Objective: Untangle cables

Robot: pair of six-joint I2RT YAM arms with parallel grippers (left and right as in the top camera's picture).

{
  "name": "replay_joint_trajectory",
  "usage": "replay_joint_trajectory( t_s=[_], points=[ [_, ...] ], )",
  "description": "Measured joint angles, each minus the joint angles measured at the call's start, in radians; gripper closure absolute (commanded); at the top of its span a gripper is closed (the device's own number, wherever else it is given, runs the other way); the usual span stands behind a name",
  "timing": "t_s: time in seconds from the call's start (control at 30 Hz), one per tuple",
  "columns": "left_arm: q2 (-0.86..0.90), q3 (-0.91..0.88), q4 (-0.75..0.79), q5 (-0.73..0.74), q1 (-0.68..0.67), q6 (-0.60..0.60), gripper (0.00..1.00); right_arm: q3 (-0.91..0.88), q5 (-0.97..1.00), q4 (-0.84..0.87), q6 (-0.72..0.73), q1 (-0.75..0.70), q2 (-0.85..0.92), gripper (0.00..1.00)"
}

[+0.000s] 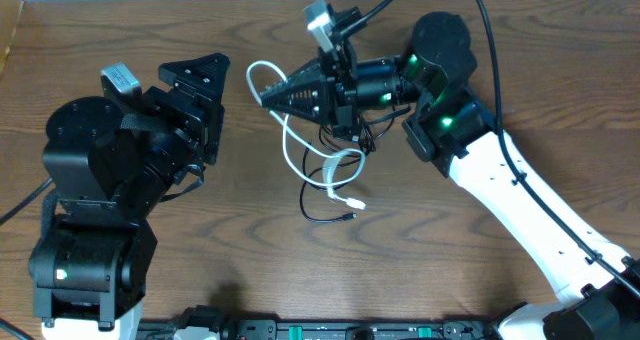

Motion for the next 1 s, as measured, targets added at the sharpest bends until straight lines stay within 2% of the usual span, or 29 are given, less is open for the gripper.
replay_joint_trajectory(
  t_s=[0.33, 0.7, 1.0],
  points=[
    [0.0, 0.0, 0.002, 0.032, 0.0, -0.055, 0.15, 0.0, -0.012, -0.008, -0.051, 0.008, 0.0, 0.99],
    [0.0, 0.0, 0.008, 0.037, 0.0, -0.066, 0.15, 0.0, -0.014, -0.013, -0.058, 0.009, 0.0, 0.99],
    [0.0, 0.0, 0.009, 0.072, 0.0, -0.17, 0.15, 0.0, -0.015, -0.014, -0.107, 0.044, 0.0, 0.99]
  ],
)
